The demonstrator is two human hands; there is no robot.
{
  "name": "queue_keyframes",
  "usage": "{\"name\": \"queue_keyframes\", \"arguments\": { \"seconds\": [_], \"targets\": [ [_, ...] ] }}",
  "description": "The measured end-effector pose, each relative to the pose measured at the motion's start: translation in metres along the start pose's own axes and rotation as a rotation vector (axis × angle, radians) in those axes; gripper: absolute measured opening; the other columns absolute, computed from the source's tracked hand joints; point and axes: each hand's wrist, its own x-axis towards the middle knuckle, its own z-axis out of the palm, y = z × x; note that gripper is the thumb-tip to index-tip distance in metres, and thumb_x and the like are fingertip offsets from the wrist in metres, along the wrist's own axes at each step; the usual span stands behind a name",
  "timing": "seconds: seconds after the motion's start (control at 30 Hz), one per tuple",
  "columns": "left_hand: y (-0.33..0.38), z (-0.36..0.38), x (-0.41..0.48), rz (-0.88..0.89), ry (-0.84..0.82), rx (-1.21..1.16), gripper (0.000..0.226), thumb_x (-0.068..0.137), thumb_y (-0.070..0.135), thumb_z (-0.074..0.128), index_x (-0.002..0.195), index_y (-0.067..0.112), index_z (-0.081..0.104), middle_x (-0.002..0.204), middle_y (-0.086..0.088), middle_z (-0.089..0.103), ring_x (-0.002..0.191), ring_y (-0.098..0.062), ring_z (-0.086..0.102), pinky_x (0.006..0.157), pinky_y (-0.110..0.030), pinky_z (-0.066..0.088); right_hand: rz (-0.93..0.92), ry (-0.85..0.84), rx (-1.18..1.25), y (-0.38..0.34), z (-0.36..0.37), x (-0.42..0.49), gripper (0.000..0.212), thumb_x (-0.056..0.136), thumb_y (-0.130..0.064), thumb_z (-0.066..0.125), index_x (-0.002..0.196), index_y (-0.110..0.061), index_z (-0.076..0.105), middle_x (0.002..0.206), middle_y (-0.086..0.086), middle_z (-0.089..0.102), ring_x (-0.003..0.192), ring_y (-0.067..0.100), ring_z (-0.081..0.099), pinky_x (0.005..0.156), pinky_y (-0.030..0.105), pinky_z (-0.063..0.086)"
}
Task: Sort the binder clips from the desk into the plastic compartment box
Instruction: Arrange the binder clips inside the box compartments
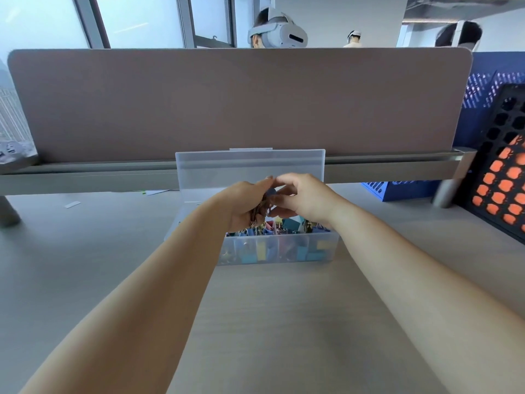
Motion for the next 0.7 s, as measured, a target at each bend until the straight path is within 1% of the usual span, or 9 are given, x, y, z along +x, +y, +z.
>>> {"name": "queue_keyframes", "arguments": {
  "seconds": [0.07, 0.17, 0.23, 0.3, 0.33, 0.4, 0.5, 0.6, 0.7],
  "targets": [
    [-0.003, -0.004, 0.002, 0.001, 0.019, -0.014, 0.036, 0.1, 0.034, 0.044, 0.105, 0.002, 0.058, 0.071, -0.005, 0.045, 0.055, -0.012, 0.037, 0.05, -0.022, 0.033, 0.026, 0.058, 0.041, 0.003, 0.0, 0.004, 0.016, 0.091, -0.006, 0.062, 0.107, -0.007, 0.064, 0.097, 0.015, 0.069, 0.074, 0.017, 0.07, 0.072, 0.021, 0.058],
    [-0.007, -0.01, 0.003, -0.016, 0.083, -0.007, 0.027, 0.1, 0.028, 0.044, 0.096, 0.003, 0.055, 0.075, -0.007, 0.047, 0.056, -0.012, 0.035, 0.053, -0.022, 0.032, 0.082, 0.102, 0.005, 0.005, 0.002, 0.009, 0.007, 0.09, -0.006, 0.064, 0.096, -0.008, 0.066, 0.09, 0.014, 0.068, 0.067, 0.014, 0.068, 0.067, 0.018, 0.057],
    [-0.011, -0.014, 0.005, -0.002, 0.162, 0.165, 0.024, 0.098, 0.026, 0.046, 0.098, 0.004, 0.053, 0.082, -0.009, 0.049, 0.056, -0.016, 0.034, 0.056, -0.027, 0.033, 0.097, 0.1, -0.096, 0.004, 0.006, 0.012, 0.005, 0.09, -0.008, 0.063, 0.092, -0.01, 0.067, 0.083, 0.008, 0.067, 0.065, 0.013, 0.066, 0.068, 0.021, 0.057],
    [-0.012, -0.017, 0.004, 0.058, 0.236, 0.353, 0.019, 0.096, 0.028, 0.049, 0.094, 0.009, 0.051, 0.084, -0.012, 0.044, 0.057, -0.022, 0.031, 0.059, -0.029, 0.031, 0.092, 0.095, -0.265, 0.003, 0.012, 0.016, 0.006, 0.09, -0.009, 0.063, 0.088, -0.012, 0.068, 0.081, 0.004, 0.068, 0.067, 0.015, 0.067, 0.069, 0.025, 0.055],
    [-0.012, -0.018, 0.003, 0.093, 0.257, 0.384, 0.016, 0.095, 0.028, 0.05, 0.091, 0.012, 0.049, 0.081, -0.012, 0.041, 0.058, -0.022, 0.03, 0.057, -0.027, 0.03, 0.084, 0.095, -0.382, 0.004, 0.015, 0.018, 0.006, 0.089, -0.011, 0.064, 0.087, -0.014, 0.068, 0.083, 0.004, 0.069, 0.071, 0.018, 0.067, 0.067, 0.026, 0.052],
    [-0.01, -0.02, 0.0, 0.145, 0.278, 0.381, 0.014, 0.095, 0.028, 0.051, 0.088, 0.016, 0.046, 0.078, -0.011, 0.038, 0.06, -0.022, 0.03, 0.054, -0.025, 0.029, 0.075, 0.117, -0.612, 0.007, 0.023, 0.022, 0.006, 0.087, -0.015, 0.065, 0.082, -0.018, 0.066, 0.09, 0.002, 0.068, 0.081, 0.023, 0.065, 0.068, 0.026, 0.045],
    [-0.009, -0.021, -0.004, 0.192, 0.267, 0.374, 0.014, 0.095, 0.028, 0.053, 0.089, 0.017, 0.046, 0.077, -0.011, 0.036, 0.062, -0.022, 0.029, 0.055, -0.025, 0.029, 0.071, 0.149, -0.864, 0.011, 0.032, 0.022, 0.009, 0.088, -0.016, 0.059, 0.086, -0.013, 0.067, 0.096, 0.005, 0.067, 0.088, 0.028, 0.061, 0.068, 0.033, 0.047],
    [-0.013, -0.022, -0.004, 0.199, 0.261, 0.469, 0.014, 0.093, 0.028, 0.055, 0.089, 0.014, 0.054, 0.072, -0.007, 0.044, 0.054, -0.019, 0.033, 0.051, -0.023, 0.031, 0.065, 0.144, -0.877, 0.013, 0.034, 0.02, 0.017, 0.091, -0.02, 0.053, 0.092, -0.009, 0.066, 0.097, 0.007, 0.065, 0.09, 0.03, 0.059, 0.072, 0.036, 0.049],
    [-0.019, -0.023, 0.0, 0.247, 0.256, 0.599, 0.014, 0.089, 0.024, 0.062, 0.098, 0.015, 0.066, 0.083, 0.0, 0.058, 0.062, -0.014, 0.048, 0.054, -0.021, 0.039, 0.032, 0.186, -0.786, 0.016, 0.032, 0.022, 0.016, 0.09, -0.014, 0.052, 0.095, -0.021, 0.065, 0.105, 0.001, 0.066, 0.094, 0.025, 0.058, 0.07, 0.03, 0.045]
  ]
}}
